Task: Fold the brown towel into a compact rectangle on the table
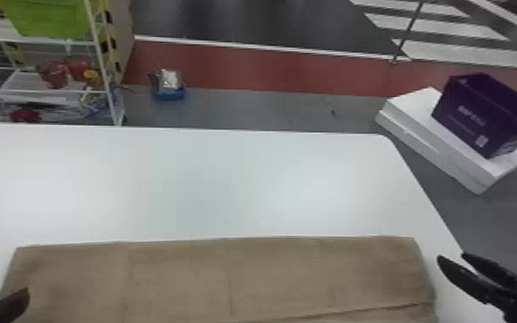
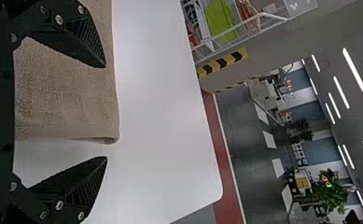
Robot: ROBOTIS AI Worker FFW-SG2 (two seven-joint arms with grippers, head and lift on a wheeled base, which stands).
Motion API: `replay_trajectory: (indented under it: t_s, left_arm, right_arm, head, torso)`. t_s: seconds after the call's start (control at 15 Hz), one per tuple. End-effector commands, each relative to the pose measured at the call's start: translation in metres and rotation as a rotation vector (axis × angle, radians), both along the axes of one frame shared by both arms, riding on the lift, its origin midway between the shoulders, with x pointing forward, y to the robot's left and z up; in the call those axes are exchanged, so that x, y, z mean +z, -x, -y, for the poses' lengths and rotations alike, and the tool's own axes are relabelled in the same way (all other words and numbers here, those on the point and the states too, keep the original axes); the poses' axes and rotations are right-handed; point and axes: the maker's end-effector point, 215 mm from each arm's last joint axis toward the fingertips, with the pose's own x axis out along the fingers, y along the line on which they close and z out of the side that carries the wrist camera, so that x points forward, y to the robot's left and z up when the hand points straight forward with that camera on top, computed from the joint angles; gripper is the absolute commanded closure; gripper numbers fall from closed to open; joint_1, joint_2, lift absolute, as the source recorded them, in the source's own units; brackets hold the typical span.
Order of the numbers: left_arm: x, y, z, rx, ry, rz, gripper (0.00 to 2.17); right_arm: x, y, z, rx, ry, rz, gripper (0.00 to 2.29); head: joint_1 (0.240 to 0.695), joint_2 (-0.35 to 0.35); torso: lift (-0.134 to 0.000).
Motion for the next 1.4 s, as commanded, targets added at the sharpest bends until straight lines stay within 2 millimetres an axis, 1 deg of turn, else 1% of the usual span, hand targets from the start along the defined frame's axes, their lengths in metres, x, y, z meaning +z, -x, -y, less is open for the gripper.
replay_trajectory:
  t_s: [0.0, 0.13, 0.2, 0.33, 0.53, 0.67, 0.87, 1.13, 1.27, 1.33]
  left_arm:
    - [-0.004, 0.001, 0.002, -0.007, -0.018, -0.014, 0.14]
    - [-0.007, 0.003, 0.006, -0.019, -0.02, -0.024, 0.16]
    - [-0.012, 0.003, 0.008, -0.024, -0.03, -0.034, 0.2]
    - [-0.018, 0.003, 0.012, -0.034, -0.063, -0.051, 0.21]
    - [-0.02, 0.001, 0.015, -0.044, -0.076, -0.051, 0.21]
    - [-0.017, -0.002, 0.011, -0.04, -0.094, -0.035, 0.21]
    - [-0.02, -0.002, 0.005, -0.03, -0.124, -0.04, 0.21]
    - [-0.023, -0.003, 0.003, -0.028, -0.14, -0.041, 0.21]
    - [-0.026, -0.005, 0.0, -0.022, -0.17, -0.043, 0.21]
    - [-0.025, -0.009, 0.004, -0.029, -0.177, -0.034, 0.21]
  right_arm:
    - [0.0, -0.001, -0.001, 0.002, 0.002, 0.0, 0.2]
    - [-0.001, -0.001, -0.001, 0.007, 0.001, 0.0, 0.2]
    - [-0.002, -0.001, 0.0, 0.008, 0.002, 0.002, 0.2]
    - [-0.001, -0.001, 0.0, 0.01, 0.003, 0.006, 0.2]
    - [-0.001, 0.0, 0.0, 0.019, -0.002, 0.017, 0.2]
    - [0.001, 0.001, 0.0, 0.024, -0.006, 0.021, 0.2]
    - [0.002, 0.001, -0.002, 0.028, -0.015, 0.03, 0.2]
    - [0.005, 0.001, -0.006, 0.045, -0.03, 0.045, 0.2]
    - [0.005, 0.001, -0.005, 0.043, -0.031, 0.045, 0.2]
    - [0.005, 0.001, -0.005, 0.043, -0.03, 0.046, 0.2]
  head:
    - [0.695, -0.181]
    - [0.695, -0.183]
    - [0.695, -0.186]
    - [0.695, -0.191]
    - [0.695, -0.198]
    - [0.695, -0.201]
    - [0.695, -0.196]
    - [0.695, -0.181]
    - [0.695, -0.176]
    - [0.695, -0.173]
  torso:
    - [-0.123]
    - [-0.123]
    - [-0.123]
    - [-0.123]
    - [-0.123]
    - [-0.123]
    - [-0.123]
    - [-0.123]
    - [-0.123]
    - [-0.123]
